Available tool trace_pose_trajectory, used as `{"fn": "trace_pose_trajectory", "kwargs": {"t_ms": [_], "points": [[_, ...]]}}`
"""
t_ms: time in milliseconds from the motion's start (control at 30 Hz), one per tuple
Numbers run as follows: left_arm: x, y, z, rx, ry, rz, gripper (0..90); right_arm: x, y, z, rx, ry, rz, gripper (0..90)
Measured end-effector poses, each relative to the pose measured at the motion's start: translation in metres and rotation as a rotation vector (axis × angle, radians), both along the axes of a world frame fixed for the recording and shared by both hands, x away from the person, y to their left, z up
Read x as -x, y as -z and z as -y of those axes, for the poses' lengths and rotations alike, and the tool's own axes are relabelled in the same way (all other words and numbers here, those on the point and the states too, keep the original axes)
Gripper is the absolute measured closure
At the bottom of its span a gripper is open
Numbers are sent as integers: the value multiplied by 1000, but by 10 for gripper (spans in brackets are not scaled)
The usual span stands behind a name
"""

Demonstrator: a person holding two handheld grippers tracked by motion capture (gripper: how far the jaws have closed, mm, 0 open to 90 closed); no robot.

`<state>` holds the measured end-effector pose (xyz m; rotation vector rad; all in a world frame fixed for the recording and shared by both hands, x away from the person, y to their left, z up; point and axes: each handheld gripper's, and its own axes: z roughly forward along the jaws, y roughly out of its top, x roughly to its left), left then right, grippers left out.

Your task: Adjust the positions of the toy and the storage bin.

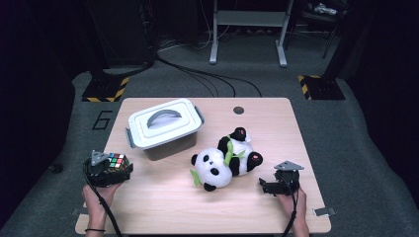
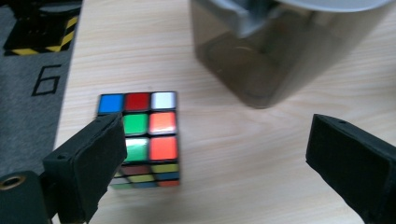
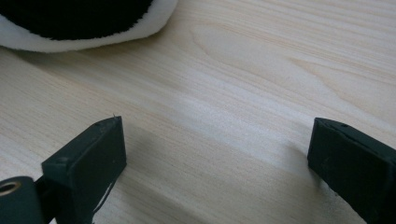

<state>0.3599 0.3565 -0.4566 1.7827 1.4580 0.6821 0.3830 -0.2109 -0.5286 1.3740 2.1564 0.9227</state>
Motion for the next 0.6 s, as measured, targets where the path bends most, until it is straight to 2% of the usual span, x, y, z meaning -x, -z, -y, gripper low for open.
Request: {"fn": "trace_pose_trajectory", "kwargs": {"t_ms": [33,133,200,267,400,500,567,600], "points": [[3,-2,7,1,21,4,45,0,0,0,0,0,0,36],[5,-4,14,12,41,1,40,0,0,0,0,0,1,36],[9,-7,27,26,77,3,32,0,0,0,-1,1,0,36],[11,-8,37,22,105,5,30,0,0,0,-1,1,1,36],[11,-10,58,28,167,0,23,0,0,0,-1,1,0,36],[10,-10,68,29,193,-1,20,0,0,0,-2,2,0,36],[9,-11,82,27,234,-8,14,0,0,0,-1,1,1,36],[9,-11,82,27,234,-8,11,0,0,0,-1,1,1,36]]}}
